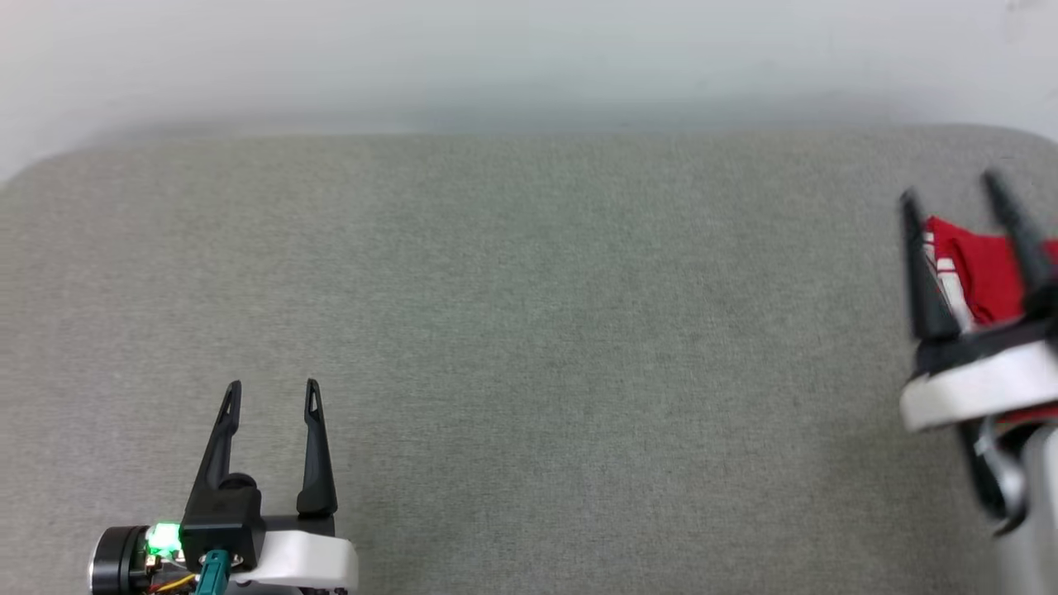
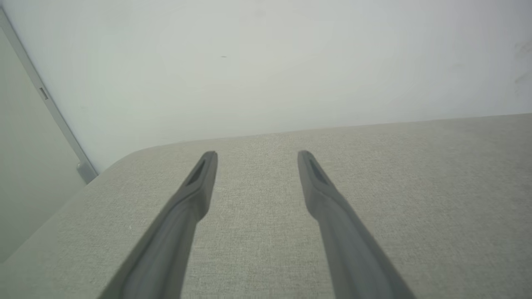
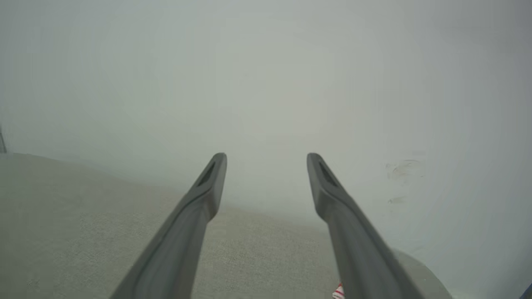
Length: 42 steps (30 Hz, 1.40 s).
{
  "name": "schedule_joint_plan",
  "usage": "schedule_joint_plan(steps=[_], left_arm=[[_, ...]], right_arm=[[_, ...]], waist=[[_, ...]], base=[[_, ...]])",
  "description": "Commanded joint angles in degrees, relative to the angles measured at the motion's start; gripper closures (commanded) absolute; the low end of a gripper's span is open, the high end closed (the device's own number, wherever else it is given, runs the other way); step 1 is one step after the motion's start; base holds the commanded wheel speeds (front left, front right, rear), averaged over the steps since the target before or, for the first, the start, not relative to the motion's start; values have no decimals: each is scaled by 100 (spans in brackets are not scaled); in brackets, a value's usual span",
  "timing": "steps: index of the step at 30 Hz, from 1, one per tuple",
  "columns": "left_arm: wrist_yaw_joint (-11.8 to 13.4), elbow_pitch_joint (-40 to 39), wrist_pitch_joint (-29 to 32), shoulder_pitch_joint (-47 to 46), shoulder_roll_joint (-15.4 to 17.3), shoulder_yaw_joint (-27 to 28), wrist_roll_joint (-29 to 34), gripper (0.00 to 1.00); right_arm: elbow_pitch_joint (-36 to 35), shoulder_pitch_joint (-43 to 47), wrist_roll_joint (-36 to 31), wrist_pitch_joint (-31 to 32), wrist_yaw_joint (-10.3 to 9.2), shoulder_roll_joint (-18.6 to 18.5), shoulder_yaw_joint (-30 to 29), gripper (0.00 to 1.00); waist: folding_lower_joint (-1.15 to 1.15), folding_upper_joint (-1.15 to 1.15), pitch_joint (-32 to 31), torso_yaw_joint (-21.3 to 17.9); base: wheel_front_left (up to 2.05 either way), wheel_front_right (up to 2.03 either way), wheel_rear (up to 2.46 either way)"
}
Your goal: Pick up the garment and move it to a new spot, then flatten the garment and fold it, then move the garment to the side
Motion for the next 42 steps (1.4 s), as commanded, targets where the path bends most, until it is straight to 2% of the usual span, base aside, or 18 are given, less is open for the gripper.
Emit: schedule_joint_plan(steps=[1,5,18,33,34,38,42], left_arm=[[-24,30,-12,72,-18,20,-15,0],[-85,119,-12,142,-58,50,-9,0],[-284,384,-12,498,-159,88,-2,0],[-475,451,-12,630,-283,149,8,0],[-490,457,-12,638,-288,153,1,100],[-504,626,15,589,-307,148,-112,100],[-577,670,126,513,-316,194,-633,100]], right_arm=[[-42,260,-13,-50,-6,147,35,0],[-84,791,55,-136,-7,432,21,0],[-302,2249,-10,-247,-7,1003,-342,0],[-577,2659,-169,-173,-6,1252,-399,0],[-574,2662,-171,-165,-6,1255,-402,100],[-384,2612,-74,-176,0,1239,-378,100],[-330,2548,434,-74,0,1236,-377,100]], waist=[[1,0,-137,89],[1,0,-305,155],[1,0,-784,236],[1,0,-914,219],[1,0,-918,218],[1,0,-918,218],[1,0,-915,217]], base=[[0,0,0],[0,0,0],[0,0,0],[0,0,0],[0,0,0],[0,0,0],[0,0,0]])
